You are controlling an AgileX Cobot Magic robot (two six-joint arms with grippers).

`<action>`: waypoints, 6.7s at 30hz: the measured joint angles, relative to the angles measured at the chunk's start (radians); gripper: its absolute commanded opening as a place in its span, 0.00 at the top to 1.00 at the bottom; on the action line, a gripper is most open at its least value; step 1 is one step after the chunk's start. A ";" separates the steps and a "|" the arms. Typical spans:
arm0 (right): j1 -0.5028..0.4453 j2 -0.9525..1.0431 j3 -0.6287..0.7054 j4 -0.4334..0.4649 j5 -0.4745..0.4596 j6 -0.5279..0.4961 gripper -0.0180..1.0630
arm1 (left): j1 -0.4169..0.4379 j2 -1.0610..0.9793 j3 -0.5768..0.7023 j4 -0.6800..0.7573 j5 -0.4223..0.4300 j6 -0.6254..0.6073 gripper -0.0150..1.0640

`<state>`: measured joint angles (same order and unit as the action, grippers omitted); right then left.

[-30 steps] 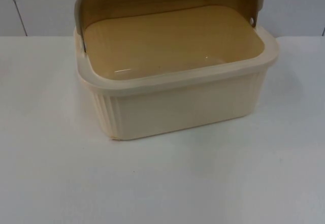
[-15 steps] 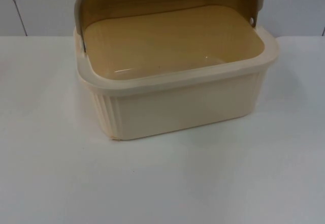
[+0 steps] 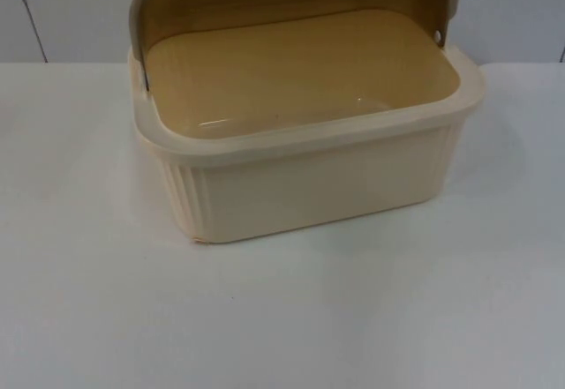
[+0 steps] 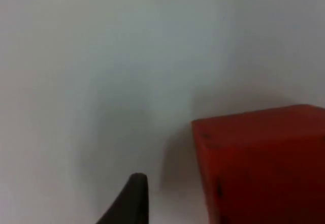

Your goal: Open the box lid with the left hand, place the block into the box with the right hand, then close the box lid with the left hand.

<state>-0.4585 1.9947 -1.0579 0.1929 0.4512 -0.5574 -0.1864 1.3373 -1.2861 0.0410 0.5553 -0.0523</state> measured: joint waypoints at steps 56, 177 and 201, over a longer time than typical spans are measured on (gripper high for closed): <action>0.834 -0.400 -0.334 0.018 0.114 0.160 0.98 | 0.000 -0.002 0.000 0.037 0.059 0.000 0.02; 0.391 -0.718 -0.093 -0.074 0.234 0.195 0.01 | 0.000 -0.002 0.000 0.034 0.105 -0.021 0.02; 0.388 -0.765 -0.093 -0.083 0.228 0.195 0.01 | 0.000 0.095 -0.018 0.060 -0.257 -0.039 0.02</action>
<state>-0.0702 1.2292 -1.1511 0.1100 0.6790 -0.3620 -0.1864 1.4323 -1.3044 0.1011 0.2985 -0.0916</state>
